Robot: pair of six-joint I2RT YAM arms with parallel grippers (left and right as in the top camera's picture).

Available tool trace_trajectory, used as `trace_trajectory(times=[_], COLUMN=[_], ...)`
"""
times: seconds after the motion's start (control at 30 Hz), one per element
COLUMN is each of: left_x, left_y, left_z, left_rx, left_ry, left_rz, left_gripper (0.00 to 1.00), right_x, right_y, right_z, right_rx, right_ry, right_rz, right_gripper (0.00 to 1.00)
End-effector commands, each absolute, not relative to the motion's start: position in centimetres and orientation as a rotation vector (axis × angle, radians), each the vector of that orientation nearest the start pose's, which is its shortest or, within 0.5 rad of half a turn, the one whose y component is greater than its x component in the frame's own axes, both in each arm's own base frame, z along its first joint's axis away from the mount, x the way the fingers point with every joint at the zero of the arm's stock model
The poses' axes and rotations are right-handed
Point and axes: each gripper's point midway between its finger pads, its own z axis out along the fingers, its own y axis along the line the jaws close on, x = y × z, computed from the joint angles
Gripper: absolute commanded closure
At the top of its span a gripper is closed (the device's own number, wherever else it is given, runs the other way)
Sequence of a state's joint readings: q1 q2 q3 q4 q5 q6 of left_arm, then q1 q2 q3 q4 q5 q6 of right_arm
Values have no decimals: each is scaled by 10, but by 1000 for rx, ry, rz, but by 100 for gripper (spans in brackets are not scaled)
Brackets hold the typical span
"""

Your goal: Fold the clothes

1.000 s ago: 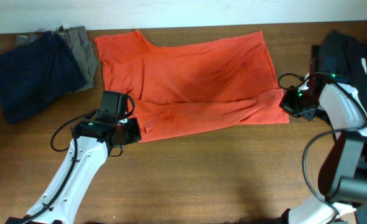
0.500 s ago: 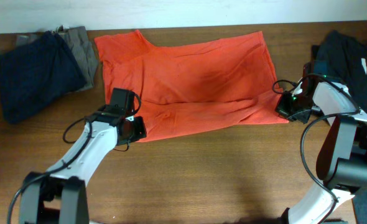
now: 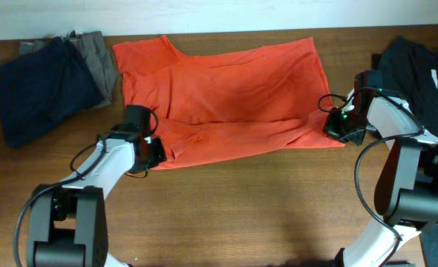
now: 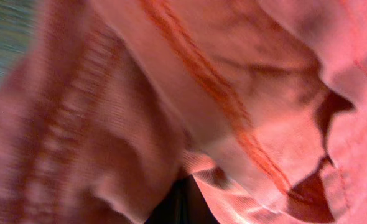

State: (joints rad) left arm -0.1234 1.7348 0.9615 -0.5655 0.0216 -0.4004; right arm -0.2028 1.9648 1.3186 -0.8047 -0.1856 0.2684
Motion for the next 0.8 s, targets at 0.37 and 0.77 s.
trace_trajectory(times=[0.37, 0.77], left_x=[341, 349], left_y=[-29, -5], left_z=[5, 7], left_rx=[-440, -527], left_ry=[2875, 2829], left_rz=[-62, -57], left_gripper=[99, 99], right_x=[386, 365], right_y=[-47, -67], right_z=[-3, -13], right_rx=[659, 771], right_ry=[2955, 3014], right_rz=[264, 56], right_gripper=[96, 96])
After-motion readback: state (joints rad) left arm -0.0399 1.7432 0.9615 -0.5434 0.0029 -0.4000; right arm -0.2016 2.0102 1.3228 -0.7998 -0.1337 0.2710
